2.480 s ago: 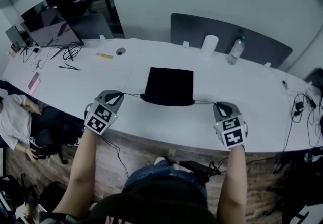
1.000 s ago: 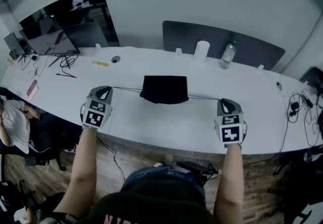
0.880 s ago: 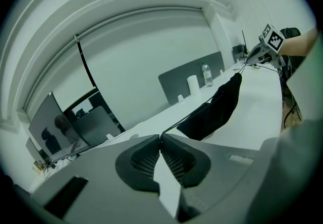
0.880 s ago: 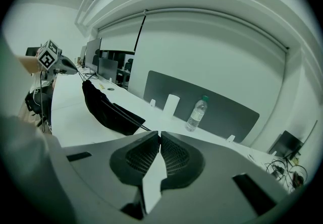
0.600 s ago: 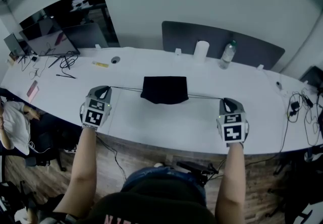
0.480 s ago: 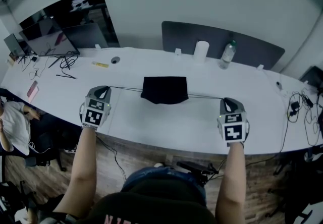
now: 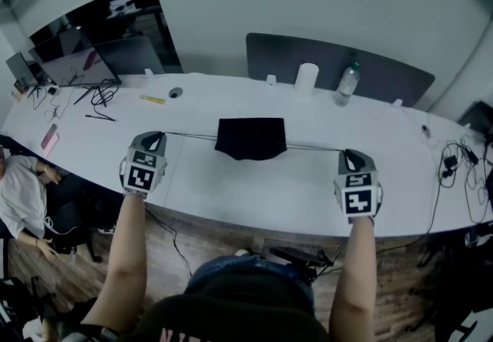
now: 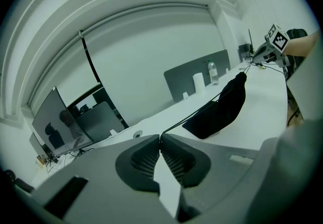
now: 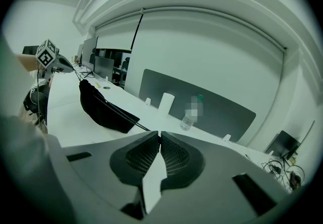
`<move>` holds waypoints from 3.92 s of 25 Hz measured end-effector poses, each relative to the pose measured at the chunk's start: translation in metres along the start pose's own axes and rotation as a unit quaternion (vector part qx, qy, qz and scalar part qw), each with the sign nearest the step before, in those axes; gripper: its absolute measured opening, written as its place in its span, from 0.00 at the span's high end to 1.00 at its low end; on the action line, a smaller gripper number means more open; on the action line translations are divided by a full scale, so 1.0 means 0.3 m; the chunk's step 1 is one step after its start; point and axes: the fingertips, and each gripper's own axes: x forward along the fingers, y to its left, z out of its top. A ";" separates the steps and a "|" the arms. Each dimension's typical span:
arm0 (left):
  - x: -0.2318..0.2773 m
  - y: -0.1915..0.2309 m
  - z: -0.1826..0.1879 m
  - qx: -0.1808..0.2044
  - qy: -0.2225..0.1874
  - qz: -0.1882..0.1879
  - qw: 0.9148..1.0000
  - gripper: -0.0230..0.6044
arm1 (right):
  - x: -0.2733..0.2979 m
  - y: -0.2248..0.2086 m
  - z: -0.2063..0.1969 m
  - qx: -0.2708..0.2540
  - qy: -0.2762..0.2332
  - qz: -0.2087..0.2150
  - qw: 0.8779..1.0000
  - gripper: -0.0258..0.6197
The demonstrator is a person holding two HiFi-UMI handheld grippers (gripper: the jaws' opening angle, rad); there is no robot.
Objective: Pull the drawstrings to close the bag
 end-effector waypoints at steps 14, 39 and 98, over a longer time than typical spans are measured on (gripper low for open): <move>0.012 0.032 0.001 -0.010 0.004 0.010 1.000 0.94 | 0.001 -0.055 -0.005 -0.003 0.007 -0.025 1.000 0.95; 0.009 0.126 -0.037 -0.037 0.001 0.027 0.999 0.94 | 0.007 -0.065 0.000 0.008 0.006 -0.035 0.999 0.95; -0.230 -0.060 0.606 -0.134 -0.334 0.015 0.933 0.94 | -0.181 0.168 0.590 0.057 -0.250 -0.057 0.965 0.94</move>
